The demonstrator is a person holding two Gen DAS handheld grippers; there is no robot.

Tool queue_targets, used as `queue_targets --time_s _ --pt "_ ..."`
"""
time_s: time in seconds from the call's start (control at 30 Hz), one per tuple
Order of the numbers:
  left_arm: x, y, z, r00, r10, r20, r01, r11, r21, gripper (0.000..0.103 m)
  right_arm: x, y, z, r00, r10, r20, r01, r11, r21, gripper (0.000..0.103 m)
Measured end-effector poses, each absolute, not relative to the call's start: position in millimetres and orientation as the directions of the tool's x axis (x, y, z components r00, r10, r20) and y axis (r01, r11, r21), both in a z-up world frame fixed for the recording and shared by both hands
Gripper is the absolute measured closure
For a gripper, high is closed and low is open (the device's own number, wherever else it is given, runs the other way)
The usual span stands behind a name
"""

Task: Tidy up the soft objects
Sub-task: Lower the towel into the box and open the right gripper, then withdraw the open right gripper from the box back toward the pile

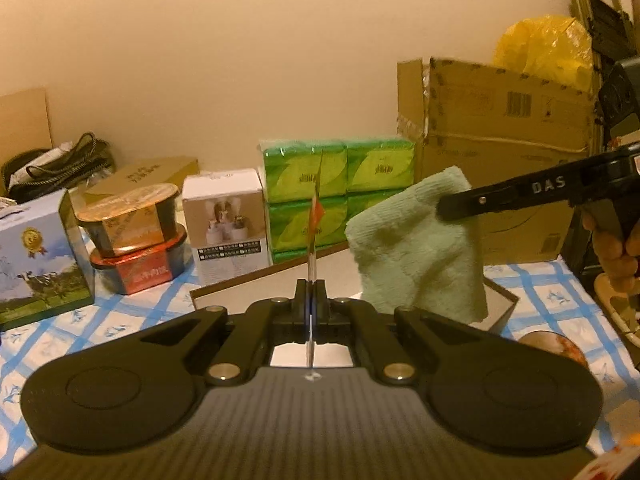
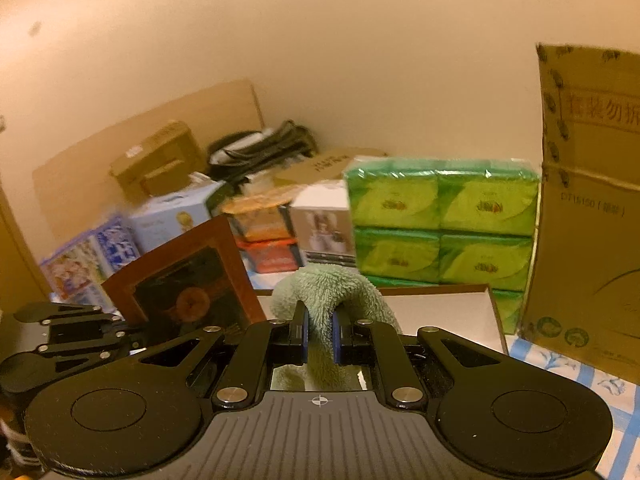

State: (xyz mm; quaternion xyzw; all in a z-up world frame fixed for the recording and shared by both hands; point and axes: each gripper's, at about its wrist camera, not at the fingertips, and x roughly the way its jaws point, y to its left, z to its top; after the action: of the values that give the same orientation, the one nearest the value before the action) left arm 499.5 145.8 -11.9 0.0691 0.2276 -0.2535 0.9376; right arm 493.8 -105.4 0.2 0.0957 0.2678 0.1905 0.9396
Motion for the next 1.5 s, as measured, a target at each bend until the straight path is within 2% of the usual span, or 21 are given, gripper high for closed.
queue_targets --time_s 0.13,0.23,0.27,0.3,0.37,0.43,0.77,1.5 --pt "522.7 132.1 -29.2 0.741 -0.429 -0.516 0.501 0.865 0.000 0.102 519.7 -106.5 -16.4 0.788 0.365 -0.496 -0.254 0.927 0.277 0.092" --pt "538.5 120.7 -40.0 0.723 -0.411 -0.556 0.493 0.870 -0.004 0.094 536.5 -107.7 -27.2 0.790 0.325 -0.520 -0.208 0.940 0.271 0.088" --pt "543.1 117.9 -42.7 0.719 -0.403 -0.566 0.487 0.873 -0.003 0.085 542.5 -106.9 -31.4 0.779 0.306 -0.547 -0.193 0.947 0.256 0.078" --pt "547.1 116.1 -45.7 0.710 -0.404 -0.577 0.490 0.872 -0.008 0.081 546.0 -107.6 -35.2 0.770 0.305 -0.561 -0.193 0.948 0.252 0.065" --pt "551.4 112.1 -49.9 0.701 -0.396 -0.593 0.488 0.873 -0.007 0.080 547.1 -112.1 -41.6 0.763 0.322 -0.561 -0.200 0.942 0.270 0.050" --pt "551.6 110.0 -52.2 0.697 -0.387 -0.603 0.488 0.873 0.005 0.080 545.0 -116.2 -44.4 0.758 0.323 -0.566 -0.197 0.941 0.274 0.043" --pt "538.2 127.7 -43.1 0.703 -0.355 -0.616 0.446 0.895 -0.006 0.080 512.0 -134.8 -45.5 0.704 0.372 -0.605 -0.206 0.922 0.328 0.042" --pt "430.7 181.2 16.1 0.756 -0.335 -0.563 0.357 0.931 -0.075 0.080 415.2 -151.1 -10.4 0.687 0.458 -0.563 -0.328 0.888 0.321 0.042"
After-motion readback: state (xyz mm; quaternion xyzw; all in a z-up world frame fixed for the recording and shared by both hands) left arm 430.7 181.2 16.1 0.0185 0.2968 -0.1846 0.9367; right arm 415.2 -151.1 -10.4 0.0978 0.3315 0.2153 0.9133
